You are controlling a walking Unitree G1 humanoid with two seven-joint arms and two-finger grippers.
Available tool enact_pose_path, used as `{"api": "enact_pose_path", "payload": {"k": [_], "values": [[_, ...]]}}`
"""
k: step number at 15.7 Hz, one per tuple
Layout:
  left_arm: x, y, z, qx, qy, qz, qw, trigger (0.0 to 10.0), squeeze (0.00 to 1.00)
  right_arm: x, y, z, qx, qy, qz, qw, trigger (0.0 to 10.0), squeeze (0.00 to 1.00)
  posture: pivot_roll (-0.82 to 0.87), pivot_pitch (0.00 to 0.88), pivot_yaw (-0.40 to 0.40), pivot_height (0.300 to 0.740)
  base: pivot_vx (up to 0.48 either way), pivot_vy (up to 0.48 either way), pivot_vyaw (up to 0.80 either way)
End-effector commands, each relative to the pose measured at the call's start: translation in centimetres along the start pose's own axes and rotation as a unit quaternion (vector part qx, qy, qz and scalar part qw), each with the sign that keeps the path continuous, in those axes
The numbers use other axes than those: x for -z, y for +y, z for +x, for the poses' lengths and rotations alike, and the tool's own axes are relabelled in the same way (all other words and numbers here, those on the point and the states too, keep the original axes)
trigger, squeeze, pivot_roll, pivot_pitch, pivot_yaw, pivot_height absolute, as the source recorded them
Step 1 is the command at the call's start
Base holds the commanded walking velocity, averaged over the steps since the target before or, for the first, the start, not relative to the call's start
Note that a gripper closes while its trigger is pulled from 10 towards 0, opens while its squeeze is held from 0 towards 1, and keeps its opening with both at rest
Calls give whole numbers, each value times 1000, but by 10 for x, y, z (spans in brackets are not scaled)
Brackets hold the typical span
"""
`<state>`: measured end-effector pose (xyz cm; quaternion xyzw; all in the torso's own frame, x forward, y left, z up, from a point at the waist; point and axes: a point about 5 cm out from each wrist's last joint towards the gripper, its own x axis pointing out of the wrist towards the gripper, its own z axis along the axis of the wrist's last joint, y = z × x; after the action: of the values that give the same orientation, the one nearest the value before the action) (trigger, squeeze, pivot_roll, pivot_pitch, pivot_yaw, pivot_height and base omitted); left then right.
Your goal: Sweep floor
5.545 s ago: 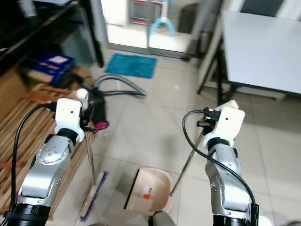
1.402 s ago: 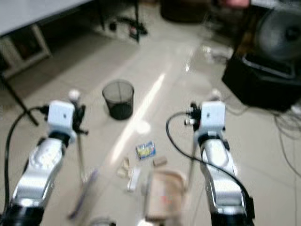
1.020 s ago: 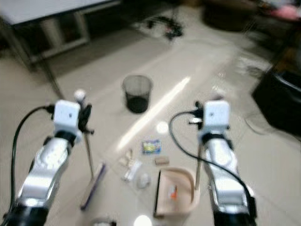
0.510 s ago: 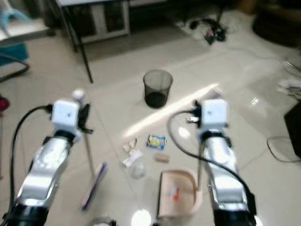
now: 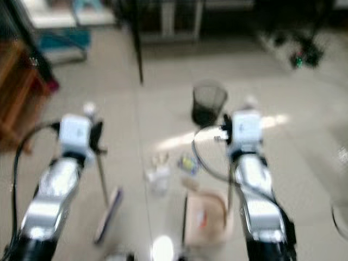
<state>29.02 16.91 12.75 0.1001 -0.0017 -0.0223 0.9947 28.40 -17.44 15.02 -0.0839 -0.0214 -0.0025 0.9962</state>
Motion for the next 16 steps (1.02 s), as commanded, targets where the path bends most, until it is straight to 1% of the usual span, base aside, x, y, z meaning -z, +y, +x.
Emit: {"api": "enact_pose_path", "payload": {"k": [1, 3, 5, 7, 8, 10, 16], "values": [[-9, -1, 3, -6, -17, -10, 1000, 10000, 0, -6, -5, 1, 9, -17, -9, 1000, 10000, 0, -19, 86, 10, 740, 0, 0, 0], [-11, -2, 3, -6, -25, 5, 1000, 10000, 0, -4, -4, 2, 18, -20, -13, 1000, 10000, 0, -20, 87, 11, 740, 0, 0, 0], [-12, -3, 5, -9, -31, 13, 999, 10000, 0, -2, -5, 2, 22, -15, -2, 1000, 10000, 0, -20, 91, 14, 740, 0, 0, 0], [-13, -4, 5, -6, -36, 9, 999, 10000, 0, -4, -6, 1, 25, -20, 7, 999, 10000, 0, -20, 90, 14, 740, 0, 0, 0], [-15, -4, 5, -4, -42, 7, 999, 10000, 0, -4, -6, 1, 28, -23, 20, 999, 10000, 0, -18, 89, 15, 740, 0, 0, 0], [-16, -4, 5, 0, -47, 1, 999, 10000, 0, -5, -5, 2, 27, -28, 19, 999, 10000, 0, -17, 87, 14, 740, 0, 0, 0], [-17, -4, 6, 9, -51, -5, 999, 10000, 0, -6, -5, 2, 29, -35, 24, 999, 10000, 0, -16, 72, 17, 740, 272, 0, 0]]}}
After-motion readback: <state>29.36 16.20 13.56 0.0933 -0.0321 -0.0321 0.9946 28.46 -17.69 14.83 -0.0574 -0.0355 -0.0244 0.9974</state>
